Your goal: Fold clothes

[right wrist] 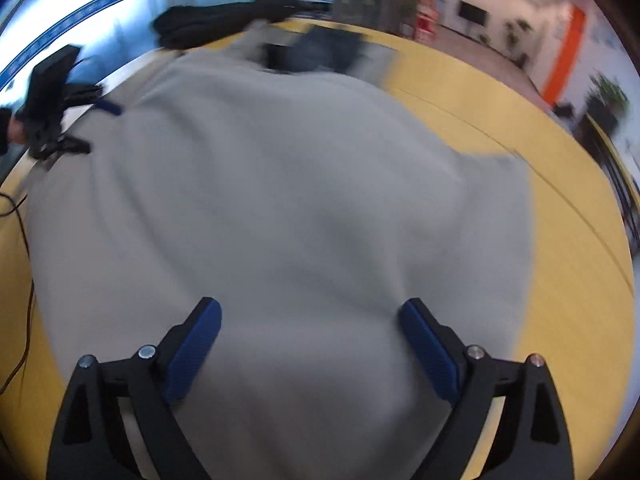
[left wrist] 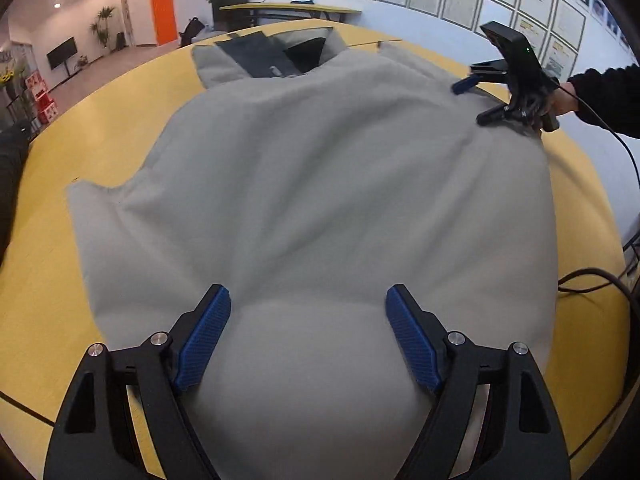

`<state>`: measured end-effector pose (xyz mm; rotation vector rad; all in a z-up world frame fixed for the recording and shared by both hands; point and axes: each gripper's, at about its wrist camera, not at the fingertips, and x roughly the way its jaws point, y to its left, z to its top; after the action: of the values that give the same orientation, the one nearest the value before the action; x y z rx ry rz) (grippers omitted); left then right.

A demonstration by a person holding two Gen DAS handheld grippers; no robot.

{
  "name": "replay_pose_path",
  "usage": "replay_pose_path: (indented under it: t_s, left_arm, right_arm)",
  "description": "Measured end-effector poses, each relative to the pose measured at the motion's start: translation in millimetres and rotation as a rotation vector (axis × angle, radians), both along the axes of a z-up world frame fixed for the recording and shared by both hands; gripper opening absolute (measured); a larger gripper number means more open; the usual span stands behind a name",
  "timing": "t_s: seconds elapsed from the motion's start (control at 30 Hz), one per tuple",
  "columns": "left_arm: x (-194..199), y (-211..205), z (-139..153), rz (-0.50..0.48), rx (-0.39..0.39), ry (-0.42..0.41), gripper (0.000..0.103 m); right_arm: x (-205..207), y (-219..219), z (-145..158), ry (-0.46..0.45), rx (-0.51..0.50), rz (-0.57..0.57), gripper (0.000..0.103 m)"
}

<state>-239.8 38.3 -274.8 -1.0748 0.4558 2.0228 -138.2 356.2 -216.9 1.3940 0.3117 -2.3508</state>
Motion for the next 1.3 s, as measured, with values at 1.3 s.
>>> replay_pose_path:
  t_s: [1.3]
  left_arm:
    - [1.8, 130.2, -17.0, -0.47, -0.084, 0.033, 0.089]
  right_arm:
    - [123.5, 78.1, -21.4, -0.117, -0.388, -0.464, 0.063]
